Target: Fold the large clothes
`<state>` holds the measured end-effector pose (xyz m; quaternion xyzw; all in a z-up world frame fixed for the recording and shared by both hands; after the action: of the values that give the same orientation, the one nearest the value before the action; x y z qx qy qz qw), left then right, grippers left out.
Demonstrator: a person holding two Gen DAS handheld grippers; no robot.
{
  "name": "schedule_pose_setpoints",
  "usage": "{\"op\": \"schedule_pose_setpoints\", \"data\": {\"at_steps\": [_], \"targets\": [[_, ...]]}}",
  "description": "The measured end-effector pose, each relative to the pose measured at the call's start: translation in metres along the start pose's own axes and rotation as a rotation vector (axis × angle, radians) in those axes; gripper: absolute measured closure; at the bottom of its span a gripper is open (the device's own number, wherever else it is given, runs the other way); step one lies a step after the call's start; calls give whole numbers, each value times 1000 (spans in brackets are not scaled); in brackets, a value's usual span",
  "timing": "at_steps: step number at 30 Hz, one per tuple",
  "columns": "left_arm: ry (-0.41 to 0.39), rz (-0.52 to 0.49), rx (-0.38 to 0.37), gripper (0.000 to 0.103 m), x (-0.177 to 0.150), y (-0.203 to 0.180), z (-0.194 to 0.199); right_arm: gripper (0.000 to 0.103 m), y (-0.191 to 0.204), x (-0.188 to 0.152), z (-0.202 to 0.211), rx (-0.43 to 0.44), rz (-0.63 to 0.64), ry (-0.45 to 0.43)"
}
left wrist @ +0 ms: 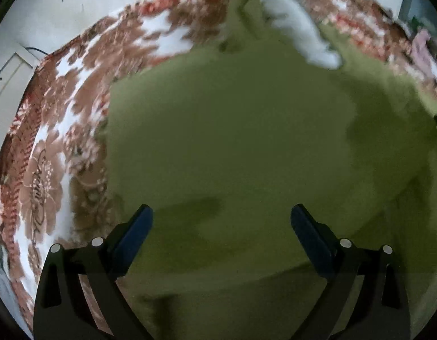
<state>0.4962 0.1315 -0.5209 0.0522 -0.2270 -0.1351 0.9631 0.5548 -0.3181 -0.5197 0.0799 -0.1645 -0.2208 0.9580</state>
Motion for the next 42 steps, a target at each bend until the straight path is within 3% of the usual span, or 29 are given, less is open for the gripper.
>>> {"op": "schedule_pose_setpoints", "data": {"at_steps": [4,8,12,18,24,29,33,35,38,39,40,42], "targets": [[-70,61,-57,7,40,-61,30,5,-73,23,24,29,-100,41],[-133,72,-119,7,85,-161,49,5,-176,58,43,-33,-145,35],[-145,20,-153,7,117,-264,48,5,-275,95,59,-52,-210,21],[-126,-96,-187,7,153,-378,36,5,-402,143,66,-15,-400,34],[-102,-201,-215,7,170,-437,30,5,-476,173,43,189,-715,91],[-71,-252,-194,7,163,-452,22,5,-489,191,19,366,-864,118],[-56,-245,-188,7,158,-449,20,8,-496,205,2,401,-920,141],[-55,-236,-186,7,156,-446,18,15,-498,210,-3,379,-923,160],[-55,-218,-222,7,156,-443,15,50,-498,214,-2,318,-878,161],[-62,-217,-237,7,156,-443,15,69,-498,215,0,291,-841,160],[-70,-221,-253,7,156,-443,15,80,-498,215,0,289,-824,159],[-84,-249,-314,8,156,-448,14,90,-499,217,10,285,-802,139]]}}
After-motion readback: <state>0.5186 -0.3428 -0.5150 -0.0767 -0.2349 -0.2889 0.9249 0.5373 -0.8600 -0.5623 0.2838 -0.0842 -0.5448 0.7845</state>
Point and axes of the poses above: each gripper's, at about its wrist camera, not at the fingertips, and z roughly against the way its jaws point, y to its left, x to its top, the point moved 7 cm from there along -z, roughly the way its jaws point, and after that the axes turned 14 degrees about -z, right-handed, at the moved point
